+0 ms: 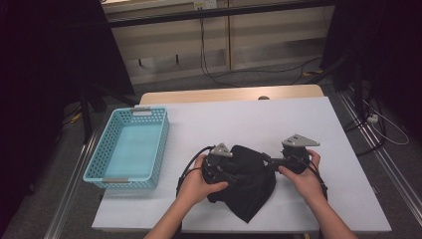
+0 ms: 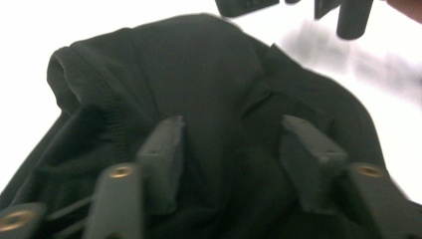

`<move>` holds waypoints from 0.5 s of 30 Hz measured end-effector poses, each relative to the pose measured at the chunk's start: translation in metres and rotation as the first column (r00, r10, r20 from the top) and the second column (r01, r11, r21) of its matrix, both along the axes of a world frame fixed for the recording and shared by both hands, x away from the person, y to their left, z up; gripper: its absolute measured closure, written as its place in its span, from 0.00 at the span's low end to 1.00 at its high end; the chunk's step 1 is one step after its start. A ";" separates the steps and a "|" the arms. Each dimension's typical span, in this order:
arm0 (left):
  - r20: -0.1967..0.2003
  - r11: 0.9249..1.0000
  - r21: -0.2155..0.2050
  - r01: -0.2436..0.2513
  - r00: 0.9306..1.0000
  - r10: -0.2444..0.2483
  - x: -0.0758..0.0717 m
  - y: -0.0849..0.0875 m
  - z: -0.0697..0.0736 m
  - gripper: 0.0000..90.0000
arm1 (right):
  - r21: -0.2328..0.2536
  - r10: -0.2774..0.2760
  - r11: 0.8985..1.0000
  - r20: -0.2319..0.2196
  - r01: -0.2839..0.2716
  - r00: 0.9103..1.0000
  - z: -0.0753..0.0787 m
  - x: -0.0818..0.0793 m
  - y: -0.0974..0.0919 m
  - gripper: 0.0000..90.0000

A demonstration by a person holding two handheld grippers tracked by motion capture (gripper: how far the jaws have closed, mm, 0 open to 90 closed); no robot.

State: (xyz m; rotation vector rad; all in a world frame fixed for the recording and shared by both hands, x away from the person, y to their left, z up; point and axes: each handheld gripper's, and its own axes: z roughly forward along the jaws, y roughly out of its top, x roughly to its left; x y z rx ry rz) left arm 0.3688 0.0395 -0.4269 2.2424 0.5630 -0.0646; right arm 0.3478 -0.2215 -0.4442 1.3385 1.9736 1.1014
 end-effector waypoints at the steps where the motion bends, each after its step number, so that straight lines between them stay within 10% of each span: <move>1: -0.005 1.000 0.005 0.000 1.000 0.000 0.000 0.000 -0.001 0.51 | 0.000 0.000 1.000 0.000 0.000 1.000 0.000 0.000 0.000 0.18; 8: -0.032 0.999 0.023 -0.024 0.999 0.025 0.001 0.003 -0.001 0.90 | -0.004 0.009 1.000 -0.003 -0.009 1.000 -0.001 0.000 0.003 0.18; 15: -0.025 0.995 -0.057 -0.083 0.996 0.082 0.010 0.023 0.021 0.93 | 0.000 0.014 1.000 0.005 -0.014 1.000 0.000 -0.001 0.003 0.18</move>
